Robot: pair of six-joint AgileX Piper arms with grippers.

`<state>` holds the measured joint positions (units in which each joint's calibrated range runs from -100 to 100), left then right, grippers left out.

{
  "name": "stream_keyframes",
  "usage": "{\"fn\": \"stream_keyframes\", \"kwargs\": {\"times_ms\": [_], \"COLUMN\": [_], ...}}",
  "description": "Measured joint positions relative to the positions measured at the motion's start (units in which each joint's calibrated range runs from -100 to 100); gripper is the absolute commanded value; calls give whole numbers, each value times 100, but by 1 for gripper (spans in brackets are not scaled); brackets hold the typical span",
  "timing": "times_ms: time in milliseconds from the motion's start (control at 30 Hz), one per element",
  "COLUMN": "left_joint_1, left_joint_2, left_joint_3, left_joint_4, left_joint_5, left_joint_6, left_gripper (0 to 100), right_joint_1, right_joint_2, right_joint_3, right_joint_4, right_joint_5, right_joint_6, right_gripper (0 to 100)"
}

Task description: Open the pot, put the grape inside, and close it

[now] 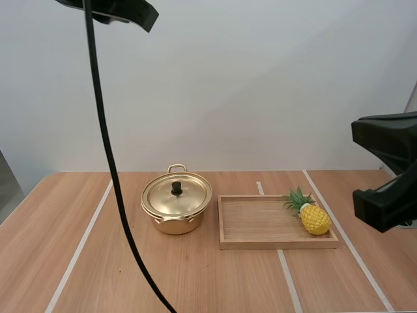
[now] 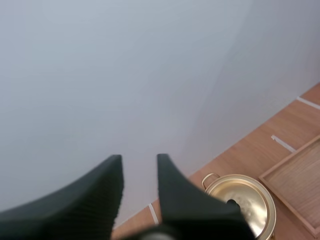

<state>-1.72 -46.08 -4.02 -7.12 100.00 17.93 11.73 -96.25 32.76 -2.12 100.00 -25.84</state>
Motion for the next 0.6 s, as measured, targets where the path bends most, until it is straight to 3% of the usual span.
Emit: {"fn": "stream_keyframes", "kwargs": {"times_ms": [333, 600], "left_joint_1": [0, 0], "left_joint_2": [-1259, -2720], "left_joint_3": [111, 1524], "left_joint_4": [0, -26], "left_joint_5": [0, -1021], "left_joint_6": [-494, -1166], "left_gripper": [0, 0], "right_joint_1": [-373, -373], "right_joint_2": [-11, -9], "right_joint_3": [-27, -27], "right_joint_4": [-25, -42], "right_joint_5": [0, -6], "right_joint_6": [113, 338], "right_gripper": [0, 0]}}
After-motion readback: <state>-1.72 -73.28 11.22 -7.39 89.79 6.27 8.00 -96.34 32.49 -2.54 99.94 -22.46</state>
